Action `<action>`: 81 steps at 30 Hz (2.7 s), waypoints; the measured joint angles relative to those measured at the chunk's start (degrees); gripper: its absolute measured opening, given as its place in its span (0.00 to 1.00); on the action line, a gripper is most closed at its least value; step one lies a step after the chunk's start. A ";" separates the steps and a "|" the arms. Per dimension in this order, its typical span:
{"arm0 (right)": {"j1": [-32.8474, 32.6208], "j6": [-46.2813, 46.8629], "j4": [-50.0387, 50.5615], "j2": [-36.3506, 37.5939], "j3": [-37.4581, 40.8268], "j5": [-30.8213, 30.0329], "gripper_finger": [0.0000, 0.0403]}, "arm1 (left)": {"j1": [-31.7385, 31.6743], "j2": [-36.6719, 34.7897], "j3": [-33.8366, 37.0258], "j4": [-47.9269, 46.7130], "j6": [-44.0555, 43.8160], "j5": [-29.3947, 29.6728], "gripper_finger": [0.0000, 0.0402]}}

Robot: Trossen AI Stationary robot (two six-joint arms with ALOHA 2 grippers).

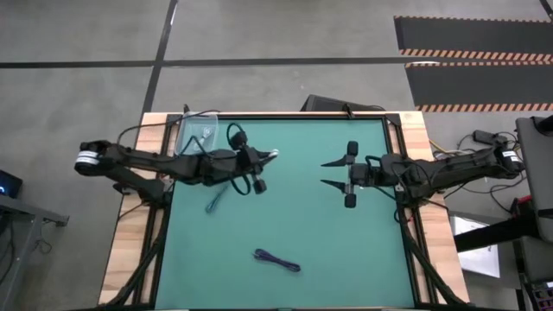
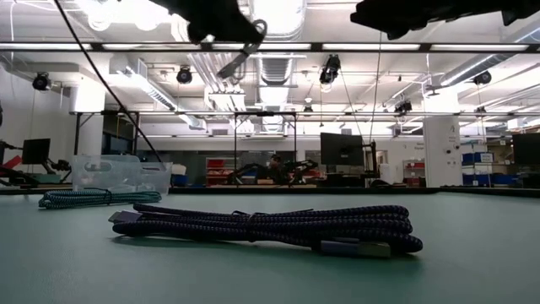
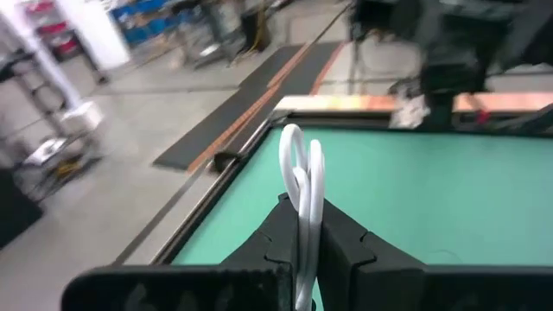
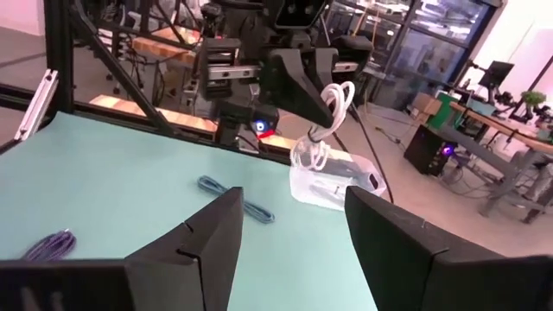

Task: Pick and place USB-C Cables
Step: Put the white charger cable into the transparent bin

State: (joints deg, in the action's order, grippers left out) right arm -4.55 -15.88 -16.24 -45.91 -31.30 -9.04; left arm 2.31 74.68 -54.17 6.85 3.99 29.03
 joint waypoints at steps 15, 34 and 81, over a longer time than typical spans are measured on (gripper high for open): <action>1.02 -4.09 1.06 0.93 0.13 -0.12 0.49 | -10.99 -4.26 -2.15 -28.87 -14.55 1.36 0.02; 1.22 -9.31 2.81 6.39 0.13 -1.70 0.49 | -32.19 0.02 -10.35 -58.40 -17.16 -4.31 0.02; 1.22 -10.14 9.15 10.27 0.14 -1.56 0.49 | -56.75 21.20 -17.67 -69.06 -6.66 -11.34 0.02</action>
State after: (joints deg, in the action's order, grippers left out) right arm -3.33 -26.02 -7.10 -35.64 -31.17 -10.60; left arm -54.43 95.88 -71.84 -62.21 -2.68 17.69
